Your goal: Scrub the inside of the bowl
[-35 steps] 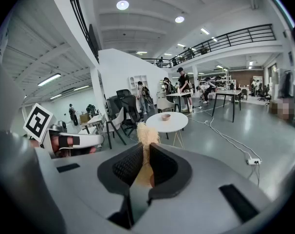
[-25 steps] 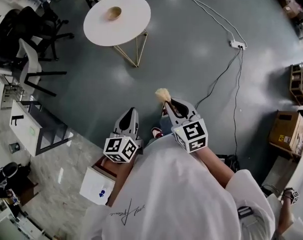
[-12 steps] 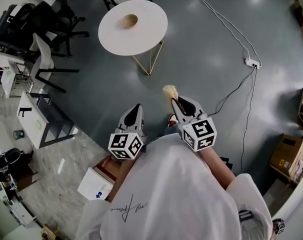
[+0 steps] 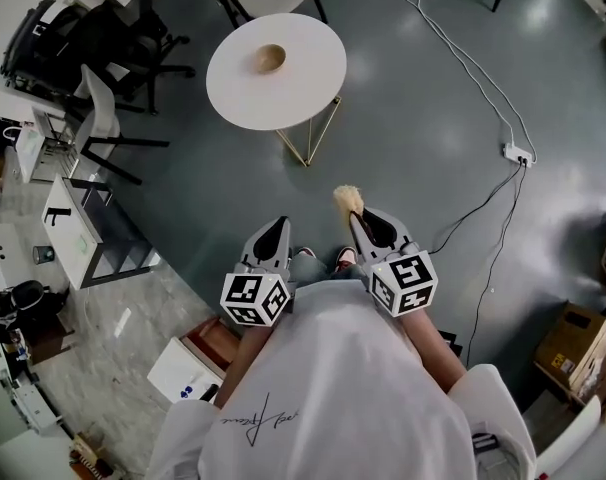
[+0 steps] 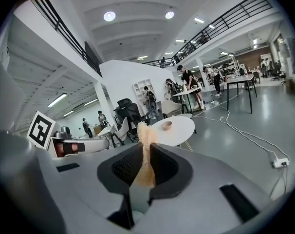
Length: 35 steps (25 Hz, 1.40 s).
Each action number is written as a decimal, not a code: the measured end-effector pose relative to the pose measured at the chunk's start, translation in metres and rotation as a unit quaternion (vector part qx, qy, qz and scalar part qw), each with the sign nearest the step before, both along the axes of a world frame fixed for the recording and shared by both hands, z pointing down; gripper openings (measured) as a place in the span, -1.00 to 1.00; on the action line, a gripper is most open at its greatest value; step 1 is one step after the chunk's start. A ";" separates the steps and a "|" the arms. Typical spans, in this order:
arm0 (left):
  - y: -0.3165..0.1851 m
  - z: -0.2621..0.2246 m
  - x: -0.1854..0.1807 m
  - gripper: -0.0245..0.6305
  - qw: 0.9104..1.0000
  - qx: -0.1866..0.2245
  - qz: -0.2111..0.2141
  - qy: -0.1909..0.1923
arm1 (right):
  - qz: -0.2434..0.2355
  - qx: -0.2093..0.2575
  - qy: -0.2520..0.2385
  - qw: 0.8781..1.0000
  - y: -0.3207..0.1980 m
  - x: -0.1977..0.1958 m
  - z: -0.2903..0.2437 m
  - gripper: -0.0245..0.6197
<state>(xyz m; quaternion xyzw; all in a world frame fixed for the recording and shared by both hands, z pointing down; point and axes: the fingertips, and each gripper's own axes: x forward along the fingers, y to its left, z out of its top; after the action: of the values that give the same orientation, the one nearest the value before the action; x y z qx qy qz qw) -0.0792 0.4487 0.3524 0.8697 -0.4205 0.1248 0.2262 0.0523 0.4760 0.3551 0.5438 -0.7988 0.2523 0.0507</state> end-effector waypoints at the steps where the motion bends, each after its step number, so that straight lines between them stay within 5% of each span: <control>1: -0.001 0.000 0.002 -0.91 1.000 -0.001 0.000 -0.003 | -0.001 -0.003 -0.002 1.000 0.000 0.002 0.002 -0.74; 19: -0.061 0.012 0.038 -0.91 0.998 0.017 0.050 -0.033 | -0.017 0.010 0.029 0.999 -0.042 0.018 0.008 -0.74; 35: -0.186 0.003 -0.001 -0.91 0.998 0.014 0.030 -0.061 | -0.011 -0.008 0.075 0.997 -0.175 -0.008 0.010 -0.75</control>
<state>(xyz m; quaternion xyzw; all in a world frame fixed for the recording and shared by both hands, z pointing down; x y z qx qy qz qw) -0.0799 0.2622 0.3557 0.8759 -0.4089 0.1785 0.1836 0.0438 0.3006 0.3648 0.5521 -0.7965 0.2165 0.1178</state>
